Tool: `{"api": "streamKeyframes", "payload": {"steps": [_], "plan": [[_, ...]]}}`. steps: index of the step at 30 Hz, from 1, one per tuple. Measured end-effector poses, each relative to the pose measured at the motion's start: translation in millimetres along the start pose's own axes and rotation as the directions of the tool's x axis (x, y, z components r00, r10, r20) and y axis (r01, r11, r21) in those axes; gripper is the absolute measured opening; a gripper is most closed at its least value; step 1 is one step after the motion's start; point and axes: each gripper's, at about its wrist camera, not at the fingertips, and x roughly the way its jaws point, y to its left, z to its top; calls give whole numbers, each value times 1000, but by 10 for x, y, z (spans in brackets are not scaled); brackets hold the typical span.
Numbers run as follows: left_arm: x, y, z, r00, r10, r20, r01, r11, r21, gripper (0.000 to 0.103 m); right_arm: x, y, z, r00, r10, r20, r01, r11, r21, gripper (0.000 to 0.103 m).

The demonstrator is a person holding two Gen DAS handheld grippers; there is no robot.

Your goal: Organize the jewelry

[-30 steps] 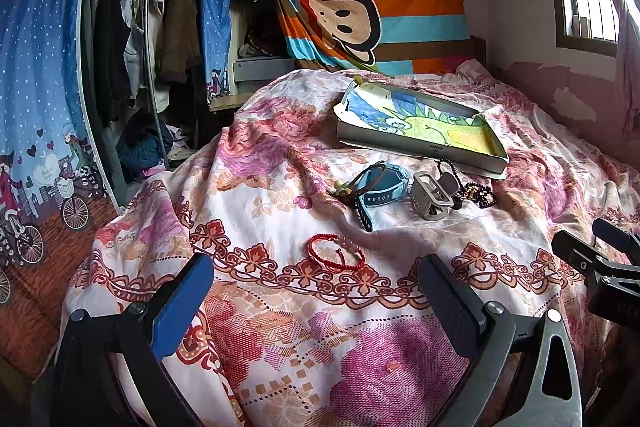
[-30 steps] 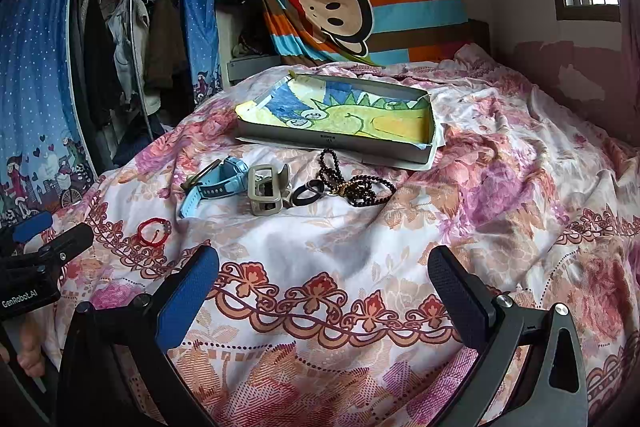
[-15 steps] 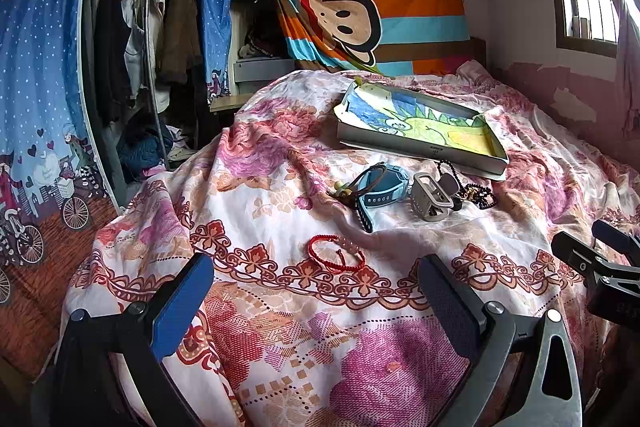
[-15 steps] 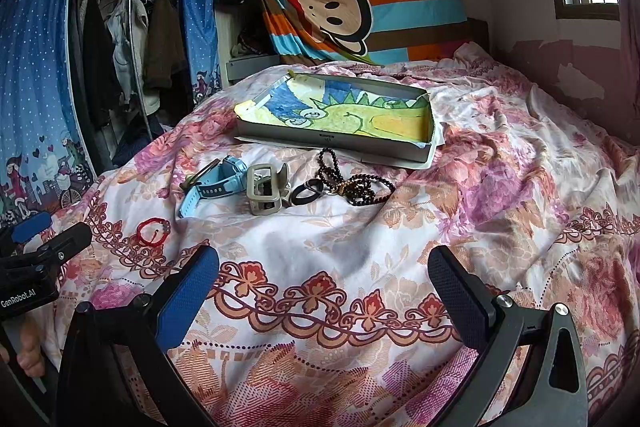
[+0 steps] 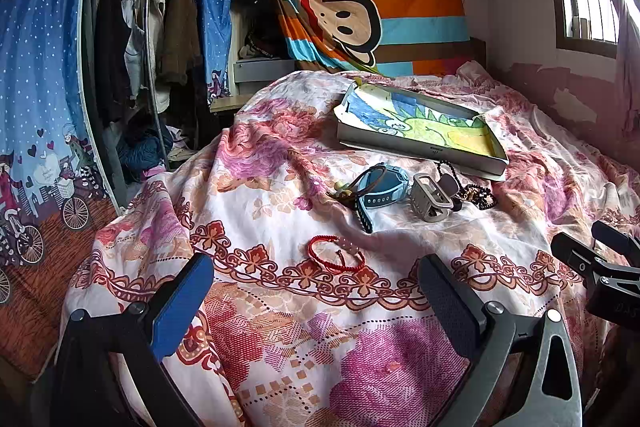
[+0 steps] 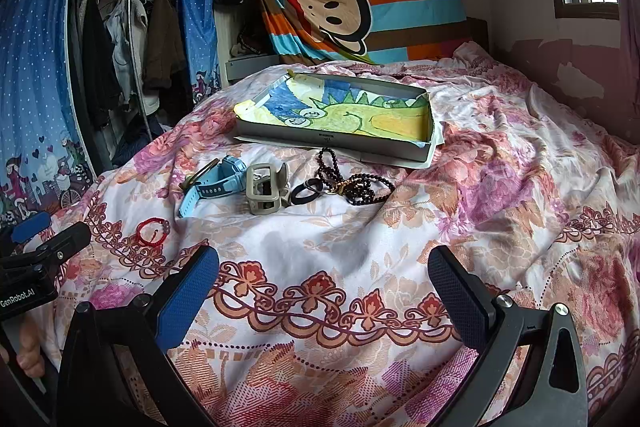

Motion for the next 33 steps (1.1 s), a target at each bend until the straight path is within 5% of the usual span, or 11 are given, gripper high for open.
{"api": "streamKeyframes", "payload": {"steps": [15, 24, 29, 33], "plan": [[40, 33, 38, 1000, -7, -21, 7, 1000, -11, 103, -6, -72, -26, 998, -36, 50, 38, 998, -41, 102], [436, 269, 134, 981, -120, -154, 100, 987, -129, 101, 160, -115, 254, 996, 88, 4, -87, 989, -123, 102], [755, 383, 187, 954, -193, -228, 144, 966, -215, 77, 475, -62, 398, 985, 140, -105, -154, 977, -148, 102], [1032, 439, 120, 912, -270, -308, 173, 935, -310, 58, 744, -58, 498, 966, 189, -174, -211, 970, -117, 102]]}}
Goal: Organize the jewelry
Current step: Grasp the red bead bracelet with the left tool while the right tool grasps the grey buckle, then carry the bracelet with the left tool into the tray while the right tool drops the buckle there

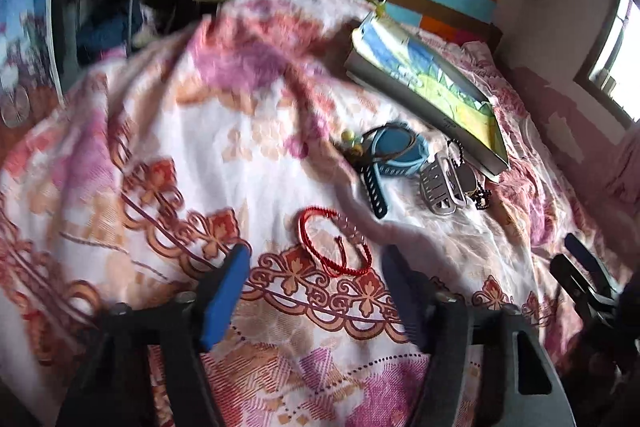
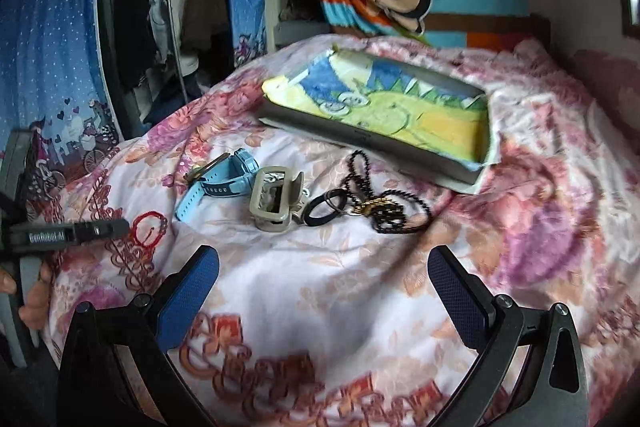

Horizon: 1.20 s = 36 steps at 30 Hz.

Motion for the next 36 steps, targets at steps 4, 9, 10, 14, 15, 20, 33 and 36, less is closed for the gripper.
{"api": "streamKeyframes", "payload": {"steps": [4, 9, 10, 14, 15, 20, 33, 36], "plan": [[93, -18, -16, 999, -11, -40, 10, 1000, -10, 39, 272, 10, 102, 997, 48, -62, -49, 999, -12, 102], [212, -74, 10, 997, 13, -71, -12, 1000, 16, 23, 626, 137, 185, 986, 94, -135, -101, 994, -45, 100], [221, -66, 21, 997, 19, -76, -18, 1000, 16, 19, 676, 160, 199, 985, 96, -142, -104, 993, -54, 98], [271, -51, 51, 996, 38, -79, -36, 999, 16, 8, 882, 308, 250, 980, 103, -171, -122, 987, -104, 87], [275, -44, 51, 996, 39, -77, -37, 999, 17, 7, 909, 323, 258, 978, 108, -178, -128, 986, -108, 83], [292, -83, 48, 998, 45, -49, -44, 998, 34, 4, 1054, 395, 270, 976, 116, -186, -140, 983, -119, 80], [196, -195, 23, 999, 33, 30, -35, 996, 86, 4, 954, 371, 201, 987, 127, -95, -138, 984, -116, 45], [165, -192, 28, 999, 26, 46, -30, 996, 82, 4, 885, 394, 167, 989, 125, -81, -135, 982, -129, 45]]}}
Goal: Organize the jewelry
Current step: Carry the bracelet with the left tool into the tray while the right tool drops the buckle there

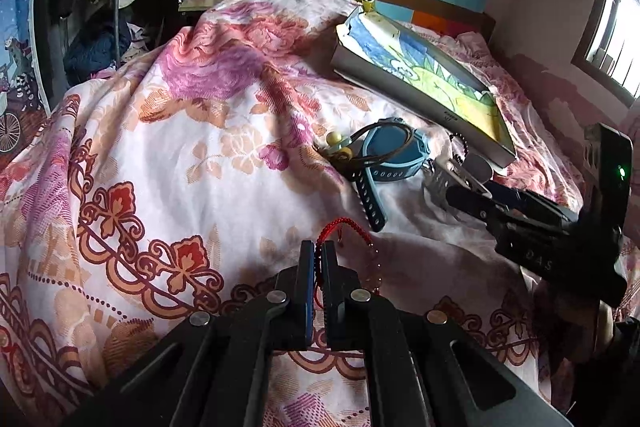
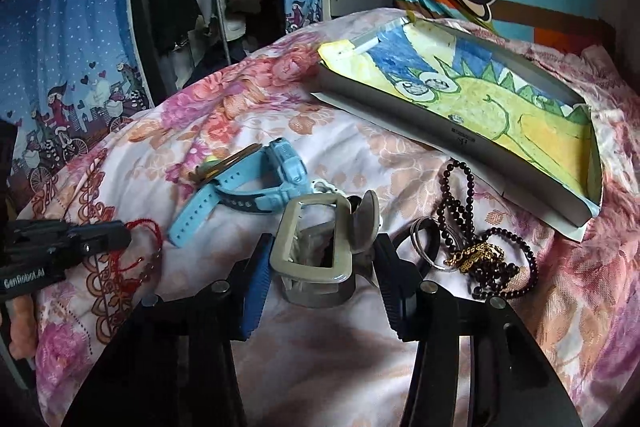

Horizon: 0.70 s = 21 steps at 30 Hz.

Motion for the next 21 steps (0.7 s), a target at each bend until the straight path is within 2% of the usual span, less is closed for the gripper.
{"api": "streamKeyframes", "payload": {"steps": [12, 17, 21], "plan": [[-174, -88, 71, 996, -44, 76, 43, 999, 20, 4, -366, -181, 0, 993, 4, 122, -16, 995, 95, 45], [-195, -298, 333, 990, -75, 122, 67, 995, 68, 4, -449, -433, 115, 984, -38, 175, 13, 990, 143, 45], [-94, -532, 739, 983, -111, 149, 97, 990, 99, 4, -443, -748, 291, 971, -102, 217, 61, 980, 187, 45]]}}
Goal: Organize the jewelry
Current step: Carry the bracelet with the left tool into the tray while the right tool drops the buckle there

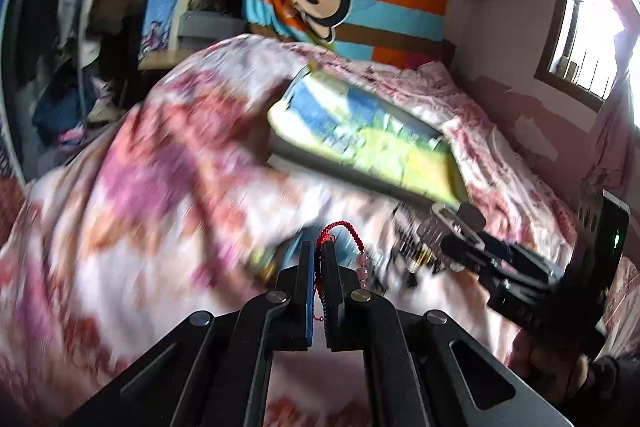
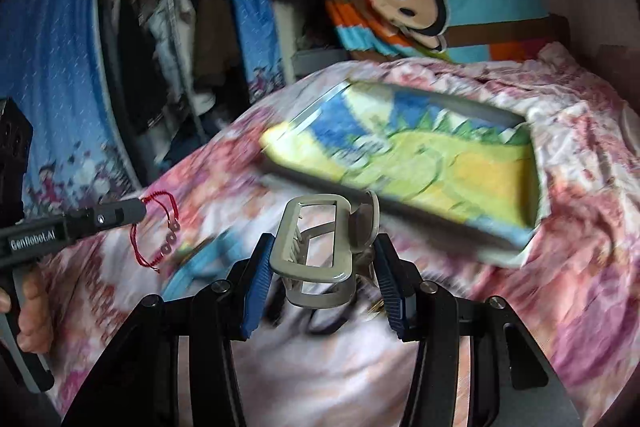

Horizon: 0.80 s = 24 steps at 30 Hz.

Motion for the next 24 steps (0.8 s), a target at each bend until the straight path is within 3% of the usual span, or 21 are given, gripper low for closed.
{"api": "streamKeyframes", "payload": {"steps": [9, 15, 24], "plan": [[958, -296, 814, 1000, -24, -8, 24, 1000, 2, 4, 396, -643, 296, 992, -119, 29, 115, 986, 123, 45], [1646, -330, 986, 998, -1, -62, 0, 1000, -20, 4, 763, -922, 346, 988, -153, -20, 154, 976, 153, 45], [2208, -393, 968, 989, 26, -145, -32, 999, -34, 4, 1032, -1074, 192, 983, -146, -112, 167, 961, 221, 45]]}}
